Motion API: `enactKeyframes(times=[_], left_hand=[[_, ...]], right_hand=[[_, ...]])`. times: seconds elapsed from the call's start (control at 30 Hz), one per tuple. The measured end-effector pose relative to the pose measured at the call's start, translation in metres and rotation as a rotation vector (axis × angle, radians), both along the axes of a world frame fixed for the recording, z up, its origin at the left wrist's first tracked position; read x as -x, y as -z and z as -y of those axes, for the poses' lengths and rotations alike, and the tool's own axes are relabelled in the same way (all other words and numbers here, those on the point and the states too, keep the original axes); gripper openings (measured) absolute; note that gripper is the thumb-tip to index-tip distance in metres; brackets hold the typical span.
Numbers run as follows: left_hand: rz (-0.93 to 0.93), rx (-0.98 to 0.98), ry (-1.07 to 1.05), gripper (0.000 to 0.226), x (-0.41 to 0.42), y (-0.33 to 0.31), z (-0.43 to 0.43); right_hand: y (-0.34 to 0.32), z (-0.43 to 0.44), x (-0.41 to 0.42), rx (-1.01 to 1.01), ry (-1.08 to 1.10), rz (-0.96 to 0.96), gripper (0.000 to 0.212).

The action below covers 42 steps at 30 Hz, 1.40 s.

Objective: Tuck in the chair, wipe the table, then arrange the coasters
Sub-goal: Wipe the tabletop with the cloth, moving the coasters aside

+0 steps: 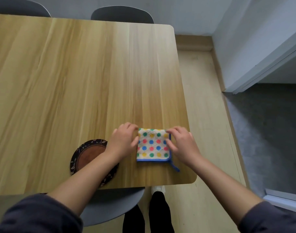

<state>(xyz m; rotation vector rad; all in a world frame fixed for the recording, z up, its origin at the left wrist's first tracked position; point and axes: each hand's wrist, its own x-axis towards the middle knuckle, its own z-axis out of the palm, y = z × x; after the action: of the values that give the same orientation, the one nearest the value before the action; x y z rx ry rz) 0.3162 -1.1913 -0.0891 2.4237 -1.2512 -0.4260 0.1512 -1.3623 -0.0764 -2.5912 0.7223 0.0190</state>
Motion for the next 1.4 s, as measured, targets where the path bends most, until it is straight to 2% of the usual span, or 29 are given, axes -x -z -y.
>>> enactKeyframes(times=[0.07, 0.17, 0.23, 0.3, 0.37, 0.43, 0.53, 0.67, 0.77, 1.1, 1.27, 1.4], left_hand=[[-0.039, -0.064, -0.084, 0.043, -0.003, 0.004, 0.023], [0.011, -0.085, -0.112, 0.026, -0.003, 0.012, 0.047], [0.019, -0.035, -0.147, 0.027, -0.005, 0.016, 0.050], [0.022, 0.029, -0.165, 0.032, -0.009, 0.017, 0.041], [0.074, 0.020, -0.165, 0.038, -0.016, 0.020, 0.027], [0.117, -0.109, -0.143, 0.052, -0.022, 0.023, 0.012], [0.108, -0.316, -0.076, 0.075, -0.028, 0.027, 0.002], [0.077, -0.472, 0.030, 0.087, -0.032, 0.029, -0.002], [0.060, -0.516, 0.040, 0.092, -0.032, 0.022, 0.002], [0.031, -0.549, 0.050, 0.101, -0.032, 0.006, 0.008], [0.046, -0.565, 0.029, 0.100, -0.037, 0.001, 0.018], [0.136, -0.442, -0.042, 0.082, -0.047, 0.002, 0.026]], right_hand=[[0.007, 0.001, -0.021, 0.007, 0.047, -0.042, 0.036], [0.016, 0.002, -0.043, 0.042, 0.080, -0.110, 0.028], [0.018, -0.001, -0.044, 0.078, 0.132, -0.027, 0.030], [0.020, -0.018, -0.038, 0.031, 0.062, 0.068, 0.041], [0.026, -0.044, -0.032, -0.036, -0.070, 0.058, 0.051], [0.038, -0.064, -0.034, -0.053, -0.111, -0.091, 0.057], [0.055, -0.068, -0.040, 0.165, -0.101, -0.291, 0.061], [0.065, -0.038, -0.011, 0.224, -0.012, -0.327, 0.059], [0.063, -0.023, 0.029, 0.257, 0.003, -0.383, 0.059], [0.052, -0.059, 0.096, 0.198, -0.072, -0.377, 0.059], [0.053, -0.026, 0.052, 0.212, -0.100, -0.396, 0.060], [0.056, 0.017, -0.003, 0.215, -0.071, -0.385, 0.060]])
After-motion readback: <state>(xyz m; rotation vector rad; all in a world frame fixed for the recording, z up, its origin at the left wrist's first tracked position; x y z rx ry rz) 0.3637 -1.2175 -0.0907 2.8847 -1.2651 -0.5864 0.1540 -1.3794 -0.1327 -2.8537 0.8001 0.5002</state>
